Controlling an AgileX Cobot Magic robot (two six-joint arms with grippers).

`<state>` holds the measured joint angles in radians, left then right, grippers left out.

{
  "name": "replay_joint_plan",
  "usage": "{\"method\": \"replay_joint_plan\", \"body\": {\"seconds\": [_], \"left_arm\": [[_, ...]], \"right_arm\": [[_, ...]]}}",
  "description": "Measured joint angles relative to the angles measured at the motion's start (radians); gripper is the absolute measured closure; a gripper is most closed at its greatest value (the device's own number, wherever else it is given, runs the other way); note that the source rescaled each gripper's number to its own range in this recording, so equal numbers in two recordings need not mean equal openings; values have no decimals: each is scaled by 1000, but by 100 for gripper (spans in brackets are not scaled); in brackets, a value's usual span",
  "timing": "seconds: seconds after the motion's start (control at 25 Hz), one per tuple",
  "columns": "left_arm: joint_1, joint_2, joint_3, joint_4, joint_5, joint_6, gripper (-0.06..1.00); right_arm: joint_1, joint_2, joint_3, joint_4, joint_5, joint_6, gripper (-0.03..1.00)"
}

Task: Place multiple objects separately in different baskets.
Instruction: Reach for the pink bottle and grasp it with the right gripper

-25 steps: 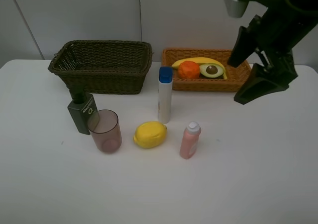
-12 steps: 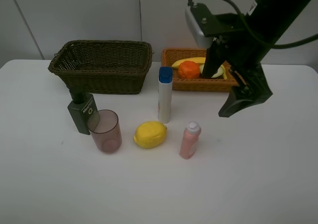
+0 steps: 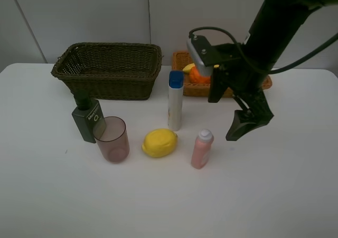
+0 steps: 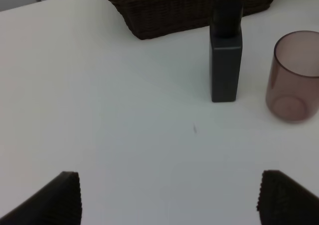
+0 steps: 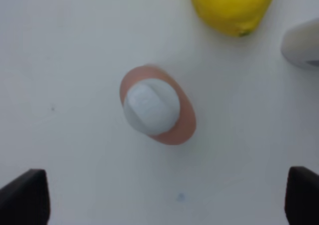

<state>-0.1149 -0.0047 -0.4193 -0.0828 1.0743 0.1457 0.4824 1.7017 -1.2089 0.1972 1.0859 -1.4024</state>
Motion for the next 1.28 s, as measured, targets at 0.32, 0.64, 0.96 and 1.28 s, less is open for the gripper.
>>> {"method": "replay_joint_plan", "body": {"seconds": [0.32,0.64,0.96,1.28], "left_arm": [[0,0,0,0,0,0,0],[0,0,0,0,0,0,0],[0,0,0,0,0,0,0],[0,0,0,0,0,0,0]], "right_arm": [[0,7,68,21,-122,-31,-3],[0,8,107,89,-172,-147,-3],[0,82,107,102,-174,-155,-3],[0,137,107,132,-194,-155,-3]]}}
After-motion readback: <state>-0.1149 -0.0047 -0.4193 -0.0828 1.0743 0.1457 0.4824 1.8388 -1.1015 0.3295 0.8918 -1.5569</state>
